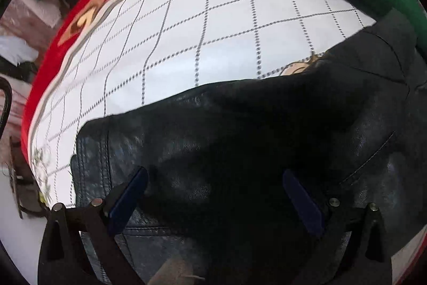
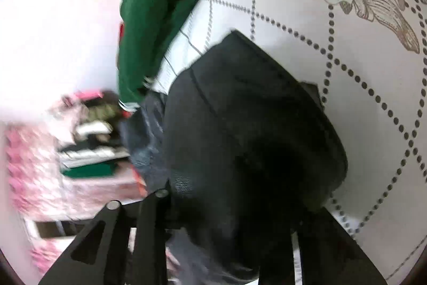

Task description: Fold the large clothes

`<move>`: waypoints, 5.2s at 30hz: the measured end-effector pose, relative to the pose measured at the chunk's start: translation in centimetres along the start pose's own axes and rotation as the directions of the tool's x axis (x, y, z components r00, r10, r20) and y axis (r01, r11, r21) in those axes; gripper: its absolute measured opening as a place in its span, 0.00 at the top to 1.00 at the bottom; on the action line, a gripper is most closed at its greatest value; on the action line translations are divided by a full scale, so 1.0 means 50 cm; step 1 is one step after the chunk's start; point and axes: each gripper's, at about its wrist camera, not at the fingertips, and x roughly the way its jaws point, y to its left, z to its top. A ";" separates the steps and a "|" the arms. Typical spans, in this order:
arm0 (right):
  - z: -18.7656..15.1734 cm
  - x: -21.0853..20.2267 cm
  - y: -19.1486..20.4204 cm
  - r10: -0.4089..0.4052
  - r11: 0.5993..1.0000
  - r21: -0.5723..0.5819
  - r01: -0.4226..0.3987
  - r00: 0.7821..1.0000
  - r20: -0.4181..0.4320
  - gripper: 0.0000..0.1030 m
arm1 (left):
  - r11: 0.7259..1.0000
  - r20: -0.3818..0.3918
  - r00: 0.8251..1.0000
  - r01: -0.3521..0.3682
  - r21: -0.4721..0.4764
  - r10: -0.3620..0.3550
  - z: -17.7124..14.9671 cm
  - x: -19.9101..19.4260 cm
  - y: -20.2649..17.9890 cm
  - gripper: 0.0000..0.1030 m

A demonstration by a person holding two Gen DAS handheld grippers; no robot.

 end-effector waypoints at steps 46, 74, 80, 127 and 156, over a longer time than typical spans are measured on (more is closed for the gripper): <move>-0.419 0.122 0.607 -0.386 0.412 -0.780 0.471 0.866 0.319 0.83 | 0.916 0.042 0.926 0.378 -0.134 -0.376 0.019 -0.065 0.151 0.01; -0.464 0.283 0.536 -0.558 0.621 -0.737 0.267 0.811 -0.177 0.62 | 0.963 0.103 0.984 0.166 -0.211 -0.147 -0.079 -0.115 0.341 0.01; -0.368 0.491 0.542 -0.624 0.574 -0.762 0.300 0.762 -0.171 0.73 | 0.953 -0.052 0.988 0.124 -0.275 -0.144 -0.143 0.037 0.342 0.00; -0.303 0.230 0.430 -0.659 0.667 -0.626 0.404 0.712 -0.243 0.50 | 0.997 0.109 0.993 0.056 -0.060 -0.050 0.020 -0.141 0.180 0.00; -0.238 0.507 0.531 -0.600 0.712 -0.648 0.270 0.712 -0.364 0.78 | 0.935 0.006 0.999 0.049 -0.351 -0.050 -0.008 -0.073 0.324 0.00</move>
